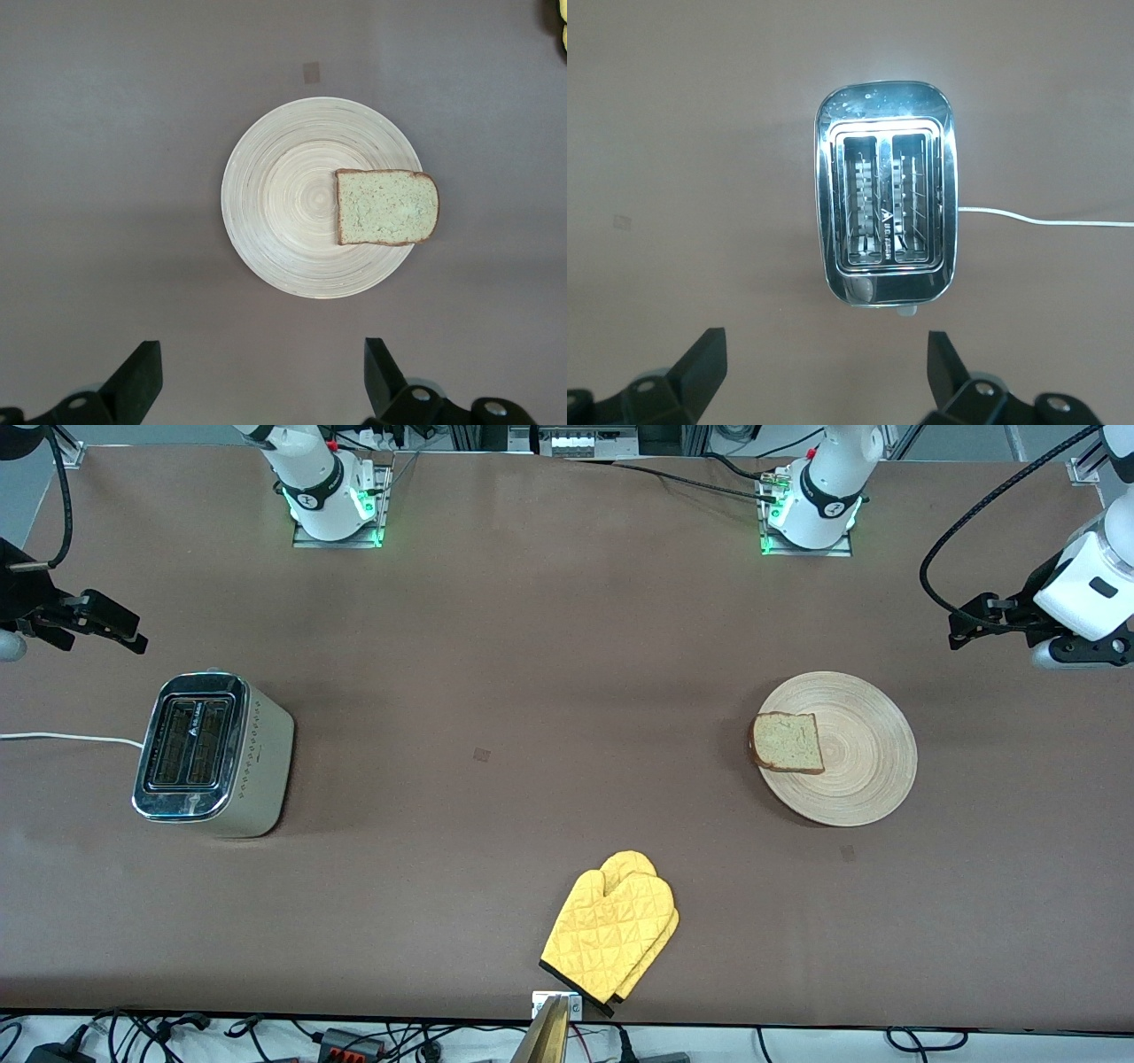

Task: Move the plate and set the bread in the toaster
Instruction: 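Move the left gripper toward the wooden plate's rim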

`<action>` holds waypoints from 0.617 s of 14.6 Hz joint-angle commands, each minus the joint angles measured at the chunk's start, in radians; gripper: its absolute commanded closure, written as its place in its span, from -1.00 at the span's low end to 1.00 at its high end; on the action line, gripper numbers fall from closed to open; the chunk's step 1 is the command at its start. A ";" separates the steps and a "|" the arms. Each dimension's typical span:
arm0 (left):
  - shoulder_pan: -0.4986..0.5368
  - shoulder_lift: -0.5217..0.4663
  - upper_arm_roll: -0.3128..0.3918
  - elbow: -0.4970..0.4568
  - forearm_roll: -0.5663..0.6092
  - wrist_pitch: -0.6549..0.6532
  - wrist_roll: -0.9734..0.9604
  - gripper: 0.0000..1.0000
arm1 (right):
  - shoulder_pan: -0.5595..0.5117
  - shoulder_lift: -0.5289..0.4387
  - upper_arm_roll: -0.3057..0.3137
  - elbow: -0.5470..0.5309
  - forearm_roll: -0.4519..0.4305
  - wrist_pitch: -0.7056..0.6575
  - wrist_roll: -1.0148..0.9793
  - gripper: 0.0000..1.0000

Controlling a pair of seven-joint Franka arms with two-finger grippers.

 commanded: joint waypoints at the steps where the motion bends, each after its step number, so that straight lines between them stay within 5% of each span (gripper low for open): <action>1: 0.005 0.004 -0.006 0.020 -0.011 -0.020 -0.006 -1.00 | -0.015 -0.026 0.011 -0.023 -0.014 0.002 -0.015 -1.00; 9: 0.005 0.005 -0.006 0.021 -0.011 -0.020 -0.006 -1.00 | -0.015 -0.026 0.011 -0.021 -0.014 -0.006 -0.020 -1.00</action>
